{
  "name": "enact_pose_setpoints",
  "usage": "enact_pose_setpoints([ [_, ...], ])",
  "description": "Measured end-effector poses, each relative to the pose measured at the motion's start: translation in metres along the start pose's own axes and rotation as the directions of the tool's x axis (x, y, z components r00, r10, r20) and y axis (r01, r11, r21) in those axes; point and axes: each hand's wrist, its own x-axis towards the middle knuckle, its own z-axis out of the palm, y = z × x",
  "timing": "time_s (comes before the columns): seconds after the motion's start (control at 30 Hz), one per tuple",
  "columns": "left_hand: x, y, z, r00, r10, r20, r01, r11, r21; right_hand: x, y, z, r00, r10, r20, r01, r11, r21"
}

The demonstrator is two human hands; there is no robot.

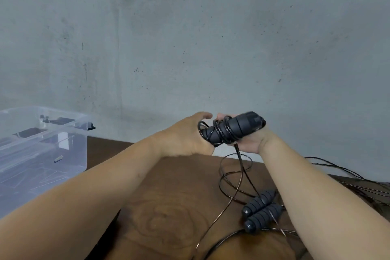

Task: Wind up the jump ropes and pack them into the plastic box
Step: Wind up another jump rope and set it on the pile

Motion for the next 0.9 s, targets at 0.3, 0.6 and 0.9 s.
enact_pose_setpoints([
  [0.3, 0.029, -0.021, -0.008, 0.888, -0.152, -0.435, 0.207, 0.975, 0.083, 0.005, 0.044, 0.035, 0.973, 0.022, -0.229, -0.114, 0.911, -0.395],
  [0.6, 0.040, -0.041, 0.012, 0.935, -0.007, -0.355, 0.277, 0.640, 0.717, 0.002, 0.020, 0.048, 0.982, -0.055, -0.181, -0.159, 0.276, -0.948],
  [0.9, 0.027, -0.023, 0.025, 0.960, -0.160, 0.228, -0.056, 0.691, 0.721, -0.014, -0.010, 0.032, 1.000, 0.015, -0.023, -0.023, 0.000, -1.000],
])
